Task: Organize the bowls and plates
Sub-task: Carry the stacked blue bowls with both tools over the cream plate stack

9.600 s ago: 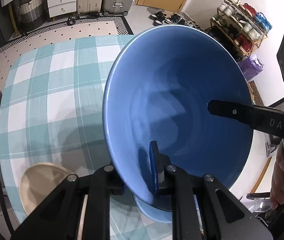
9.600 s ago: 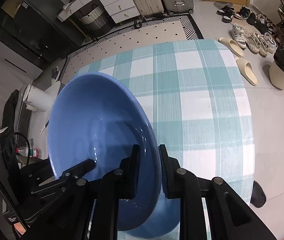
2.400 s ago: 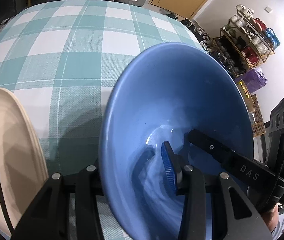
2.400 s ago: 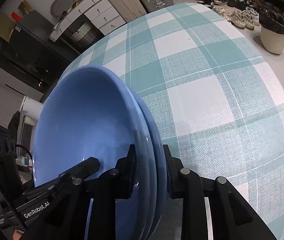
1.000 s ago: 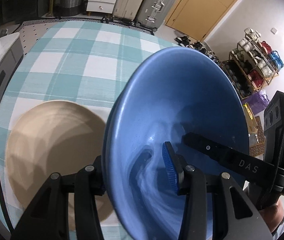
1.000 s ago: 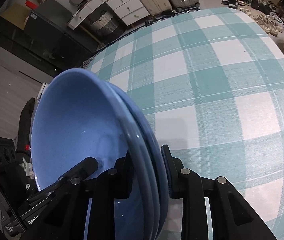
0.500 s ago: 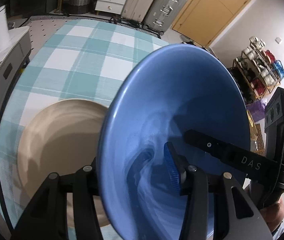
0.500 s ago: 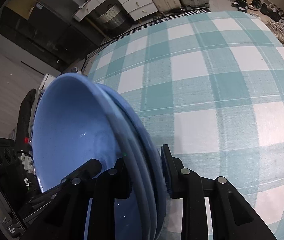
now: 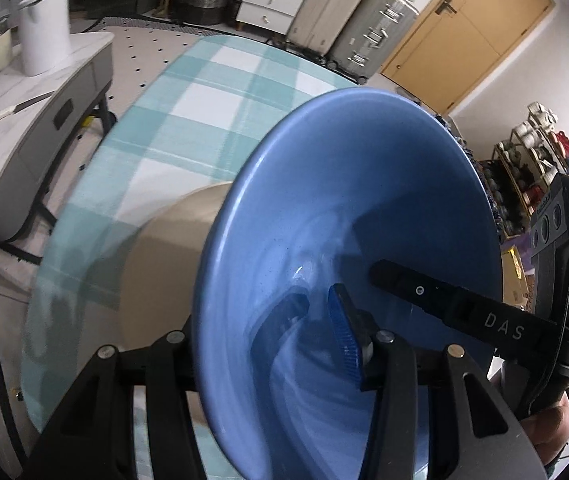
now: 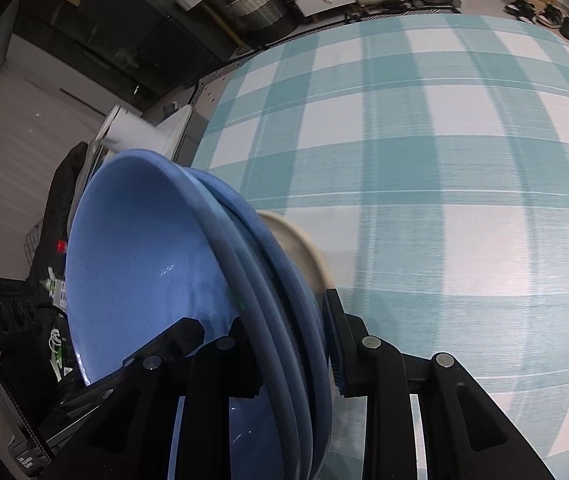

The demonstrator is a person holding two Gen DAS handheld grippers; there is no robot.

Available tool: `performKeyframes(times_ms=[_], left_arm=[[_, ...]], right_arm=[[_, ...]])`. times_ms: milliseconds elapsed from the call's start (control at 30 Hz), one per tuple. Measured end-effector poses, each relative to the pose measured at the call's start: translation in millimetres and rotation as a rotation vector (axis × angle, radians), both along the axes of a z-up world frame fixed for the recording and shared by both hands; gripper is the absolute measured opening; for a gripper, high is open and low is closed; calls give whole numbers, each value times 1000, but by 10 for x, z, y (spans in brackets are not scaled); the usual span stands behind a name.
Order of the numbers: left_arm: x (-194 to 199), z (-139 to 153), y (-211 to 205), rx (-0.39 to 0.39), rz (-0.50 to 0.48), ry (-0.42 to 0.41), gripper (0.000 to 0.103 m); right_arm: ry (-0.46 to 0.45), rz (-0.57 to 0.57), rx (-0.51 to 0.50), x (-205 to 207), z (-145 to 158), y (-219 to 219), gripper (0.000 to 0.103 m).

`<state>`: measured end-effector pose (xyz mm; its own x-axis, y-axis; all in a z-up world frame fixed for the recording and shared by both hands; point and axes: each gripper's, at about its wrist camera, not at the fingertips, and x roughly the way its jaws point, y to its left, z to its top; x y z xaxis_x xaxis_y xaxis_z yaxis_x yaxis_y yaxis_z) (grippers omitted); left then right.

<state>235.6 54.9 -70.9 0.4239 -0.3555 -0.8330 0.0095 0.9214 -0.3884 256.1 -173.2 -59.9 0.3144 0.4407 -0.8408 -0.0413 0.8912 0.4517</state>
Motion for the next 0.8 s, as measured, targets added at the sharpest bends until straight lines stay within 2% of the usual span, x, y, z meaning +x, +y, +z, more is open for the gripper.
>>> performKeyframes(times_ms=[333, 800], left_arm=[[-69, -180, 221, -2, 27, 33, 48], [-71, -295, 298, -6, 23, 63, 49]], right_arm=[[35, 31, -8, -1, -176, 285, 25], [69, 49, -46, 36, -331, 503, 25]])
